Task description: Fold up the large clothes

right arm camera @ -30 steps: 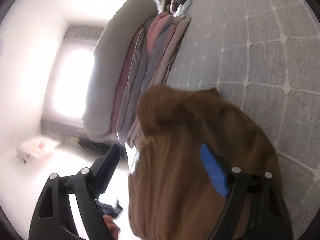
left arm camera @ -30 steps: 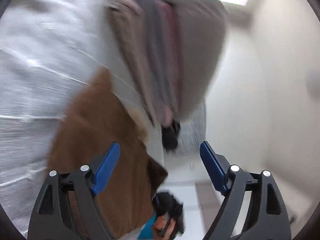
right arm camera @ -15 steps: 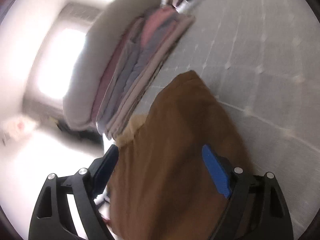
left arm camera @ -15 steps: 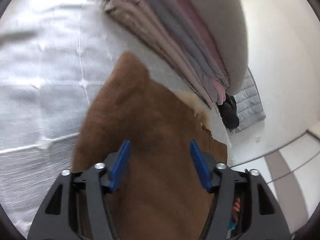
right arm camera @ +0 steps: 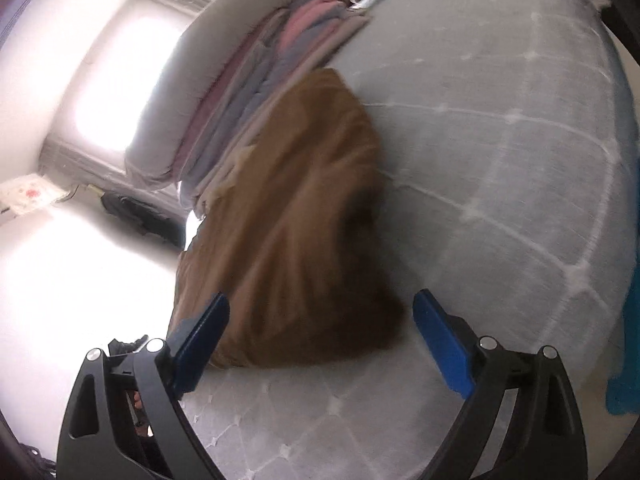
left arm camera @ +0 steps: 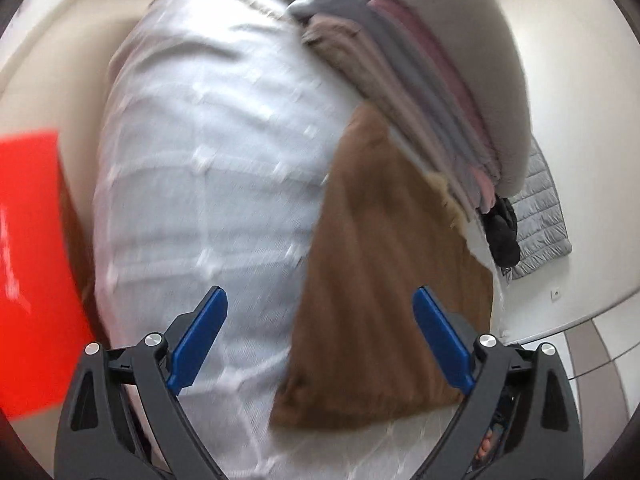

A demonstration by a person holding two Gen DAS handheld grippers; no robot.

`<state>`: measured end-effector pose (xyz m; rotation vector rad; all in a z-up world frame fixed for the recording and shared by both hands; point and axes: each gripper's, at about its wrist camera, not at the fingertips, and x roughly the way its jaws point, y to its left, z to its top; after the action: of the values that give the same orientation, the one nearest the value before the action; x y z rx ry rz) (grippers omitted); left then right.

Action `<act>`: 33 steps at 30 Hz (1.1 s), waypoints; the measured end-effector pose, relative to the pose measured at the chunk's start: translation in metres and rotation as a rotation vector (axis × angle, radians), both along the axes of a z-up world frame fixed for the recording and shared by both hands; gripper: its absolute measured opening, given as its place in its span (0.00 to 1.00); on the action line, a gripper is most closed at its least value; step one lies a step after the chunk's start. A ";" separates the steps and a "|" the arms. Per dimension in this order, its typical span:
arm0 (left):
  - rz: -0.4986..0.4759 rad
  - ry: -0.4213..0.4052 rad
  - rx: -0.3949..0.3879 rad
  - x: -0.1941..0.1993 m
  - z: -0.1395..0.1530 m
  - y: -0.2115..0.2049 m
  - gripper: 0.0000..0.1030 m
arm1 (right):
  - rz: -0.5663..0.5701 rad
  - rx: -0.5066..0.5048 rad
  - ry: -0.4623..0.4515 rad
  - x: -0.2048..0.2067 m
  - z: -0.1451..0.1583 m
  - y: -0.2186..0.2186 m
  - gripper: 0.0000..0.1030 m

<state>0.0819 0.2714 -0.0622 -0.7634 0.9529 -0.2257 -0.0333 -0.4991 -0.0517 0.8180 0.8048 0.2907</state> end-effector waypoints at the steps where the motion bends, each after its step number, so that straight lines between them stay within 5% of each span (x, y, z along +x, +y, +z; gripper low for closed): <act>1: -0.006 0.014 -0.015 -0.004 -0.006 -0.002 0.88 | 0.011 -0.015 -0.005 0.000 0.003 0.006 0.87; 8: -0.108 0.025 -0.021 -0.027 -0.018 -0.032 0.88 | 0.019 -0.097 -0.024 0.009 0.014 0.019 0.88; 11: -0.100 0.014 0.063 -0.035 -0.017 -0.038 0.88 | 0.001 -0.116 -0.032 0.008 0.017 0.014 0.88; 17: -0.156 -0.037 -0.031 -0.034 -0.010 -0.047 0.88 | 0.043 -0.153 -0.069 0.012 0.020 0.028 0.88; 22: -0.242 -0.016 0.163 -0.028 -0.014 -0.084 0.88 | 0.044 -0.174 -0.017 0.023 0.005 0.031 0.88; 24: -0.250 -0.026 0.207 -0.027 -0.014 -0.092 0.88 | 0.060 -0.213 -0.010 0.026 0.004 0.038 0.77; 27: -0.289 -0.027 0.336 -0.023 -0.012 -0.107 0.65 | 0.033 -0.232 -0.016 0.024 0.007 0.036 0.44; 30: -0.322 -0.040 0.367 -0.021 -0.003 -0.108 0.42 | 0.017 -0.184 -0.026 0.020 0.012 0.033 0.30; 33: -0.365 -0.074 0.403 -0.019 0.017 -0.109 0.34 | 0.020 -0.145 -0.066 0.017 0.036 0.035 0.23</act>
<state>0.0632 0.1622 -0.0452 -0.2068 1.0219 -0.3633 -0.0166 -0.4641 -0.0155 0.6618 0.7635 0.2723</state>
